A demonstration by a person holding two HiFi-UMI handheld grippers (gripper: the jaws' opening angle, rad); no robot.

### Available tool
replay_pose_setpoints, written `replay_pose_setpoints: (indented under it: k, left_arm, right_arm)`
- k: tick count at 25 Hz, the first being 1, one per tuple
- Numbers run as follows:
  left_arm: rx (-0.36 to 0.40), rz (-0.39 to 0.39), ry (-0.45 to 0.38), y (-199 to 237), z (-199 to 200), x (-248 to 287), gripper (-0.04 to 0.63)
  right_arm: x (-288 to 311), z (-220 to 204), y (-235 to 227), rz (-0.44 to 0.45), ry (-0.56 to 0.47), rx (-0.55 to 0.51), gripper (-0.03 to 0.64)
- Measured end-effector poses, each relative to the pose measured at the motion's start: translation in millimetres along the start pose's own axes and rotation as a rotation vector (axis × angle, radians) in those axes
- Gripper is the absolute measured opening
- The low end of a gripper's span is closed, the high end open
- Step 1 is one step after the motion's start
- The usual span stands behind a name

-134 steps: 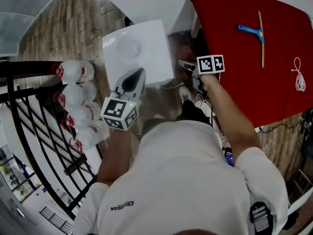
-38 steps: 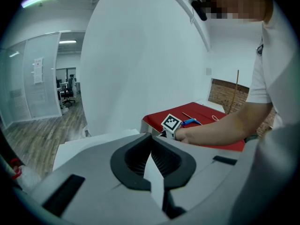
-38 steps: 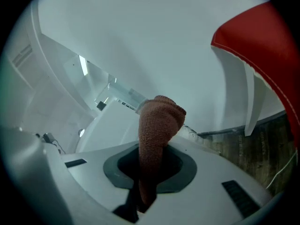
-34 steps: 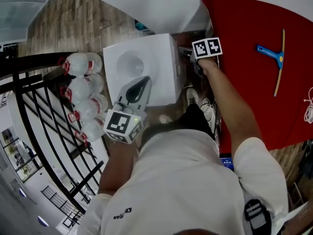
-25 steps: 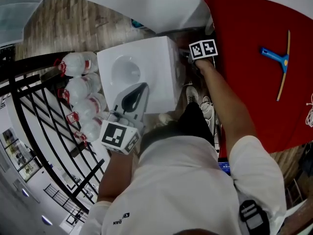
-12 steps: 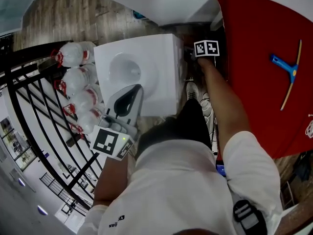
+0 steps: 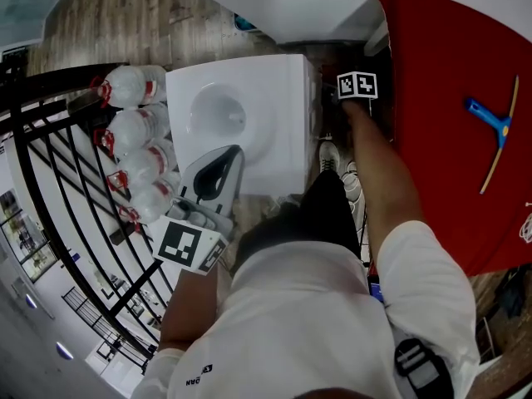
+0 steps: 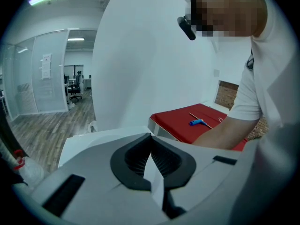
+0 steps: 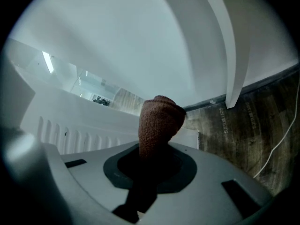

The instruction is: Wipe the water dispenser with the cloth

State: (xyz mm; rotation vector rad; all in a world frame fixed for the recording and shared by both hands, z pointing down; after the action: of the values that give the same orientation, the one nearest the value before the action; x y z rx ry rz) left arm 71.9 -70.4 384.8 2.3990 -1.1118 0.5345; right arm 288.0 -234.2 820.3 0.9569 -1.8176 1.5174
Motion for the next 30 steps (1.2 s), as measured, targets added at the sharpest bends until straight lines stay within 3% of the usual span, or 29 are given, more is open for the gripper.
replay_pose_setpoints:
  k: [10,19,22,30]
  left_arm:
    - [0.008,0.037,-0.072,0.1,-13.1,-33.8,-0.008]
    - [0.044,-0.015,-0.158,-18.5,-34.9,-84.0,-0.008]
    - [0.061,-0.032,-0.178,-24.3,-45.6,-112.8,-0.008]
    - [0.031,-0.08,-0.214,-26.3,-107.2,-197.0,-0.008]
  right_arm:
    - [-40.4,-11.2,23.7,-0.044,-0.088,-0.143,0.054]
    - [-112.9,-37.1,60.1,-0.045,-0.203,-0.193,0.054]
    - [-146.4,-60.2,73.6,0.015,-0.31,-0.132,0.054]
    - [-273.3,-156.4,135.2,0.188,-0.745,0.002,0.054]
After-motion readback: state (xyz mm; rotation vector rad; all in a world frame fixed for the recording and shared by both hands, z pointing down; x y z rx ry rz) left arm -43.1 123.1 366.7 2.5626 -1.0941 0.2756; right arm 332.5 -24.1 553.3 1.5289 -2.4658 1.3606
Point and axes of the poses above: the fingertips, and each gripper's own axes: x forward along the fingers, y to its left, z out of its top, the point moved 9 cm from there along -x, backward along the fingers, and after that the axes turned 10 degrees about -z, right-handed, at the moved point
